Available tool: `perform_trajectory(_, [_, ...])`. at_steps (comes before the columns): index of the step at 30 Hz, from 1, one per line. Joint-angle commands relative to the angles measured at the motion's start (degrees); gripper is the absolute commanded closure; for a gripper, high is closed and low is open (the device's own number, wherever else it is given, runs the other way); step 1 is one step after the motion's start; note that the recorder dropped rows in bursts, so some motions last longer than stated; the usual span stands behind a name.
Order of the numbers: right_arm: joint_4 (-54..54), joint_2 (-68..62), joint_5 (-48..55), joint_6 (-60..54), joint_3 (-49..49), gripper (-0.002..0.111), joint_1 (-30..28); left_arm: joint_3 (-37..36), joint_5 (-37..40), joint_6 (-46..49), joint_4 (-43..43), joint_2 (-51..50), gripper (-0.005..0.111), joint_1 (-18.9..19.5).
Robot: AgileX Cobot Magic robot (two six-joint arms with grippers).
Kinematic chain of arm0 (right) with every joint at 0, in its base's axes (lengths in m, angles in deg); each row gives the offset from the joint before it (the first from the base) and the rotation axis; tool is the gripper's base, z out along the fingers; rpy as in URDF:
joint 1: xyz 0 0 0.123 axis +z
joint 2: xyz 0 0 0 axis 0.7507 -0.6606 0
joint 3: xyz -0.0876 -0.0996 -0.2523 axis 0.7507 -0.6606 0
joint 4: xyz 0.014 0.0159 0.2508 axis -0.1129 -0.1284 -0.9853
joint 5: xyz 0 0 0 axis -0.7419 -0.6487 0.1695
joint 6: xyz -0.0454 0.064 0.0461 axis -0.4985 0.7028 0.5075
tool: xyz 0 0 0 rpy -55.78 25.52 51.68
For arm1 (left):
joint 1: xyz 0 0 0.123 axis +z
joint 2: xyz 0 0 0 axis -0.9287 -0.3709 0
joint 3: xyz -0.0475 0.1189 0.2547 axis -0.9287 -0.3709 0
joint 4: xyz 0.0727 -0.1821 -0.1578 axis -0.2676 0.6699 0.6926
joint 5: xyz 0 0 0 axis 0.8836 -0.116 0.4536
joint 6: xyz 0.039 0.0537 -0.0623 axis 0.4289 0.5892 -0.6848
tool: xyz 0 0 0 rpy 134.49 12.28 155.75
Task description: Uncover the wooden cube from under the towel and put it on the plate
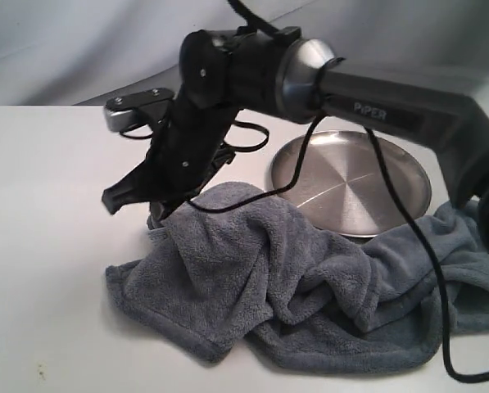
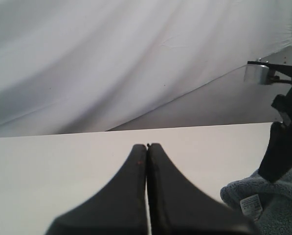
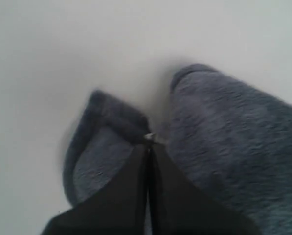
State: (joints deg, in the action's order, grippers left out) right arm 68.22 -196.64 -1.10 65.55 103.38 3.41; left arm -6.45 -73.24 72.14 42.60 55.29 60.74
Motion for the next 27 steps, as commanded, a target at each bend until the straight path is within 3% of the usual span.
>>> perform_trajectory(1, [1.8,0.9,5.1,-1.6,-0.8,0.108,5.1,-0.3,-0.6,-0.1,0.1,0.2,0.107,0.1])
perform_trajectory(6, [4.3,8.5,1.7,-1.4,-13.7,0.108,13.5,-0.3,-0.6,-0.1,0.1,0.2,0.107,0.1])
perform_trajectory(13, [4.4,23.4,-10.9,0.7,-40.1,0.108,11.8,-0.3,-0.6,-0.1,0.1,0.2,0.107,0.1])
perform_trajectory(15, [5.0,27.4,-14.1,1.3,-47.1,0.108,7.9,-0.3,-0.6,-0.1,0.1,0.2,0.107,0.1])
perform_trajectory(18, [5.2,32.1,-17.2,1.5,-53.3,0.108,-2.4,-0.3,-0.6,-0.1,0.1,0.2,0.107,0.1])
perform_trajectory(22, [7.5,34.1,-19.8,1.5,-53.7,0.108,-15.5,-0.3,-0.6,-0.1,0.1,0.2,0.107,0.1])
perform_trajectory(27, [7.4,33.1,-27.3,1.5,-50.7,0.108,-23.6,-0.3,-0.6,-0.1,0.1,0.2,0.107,0.1])
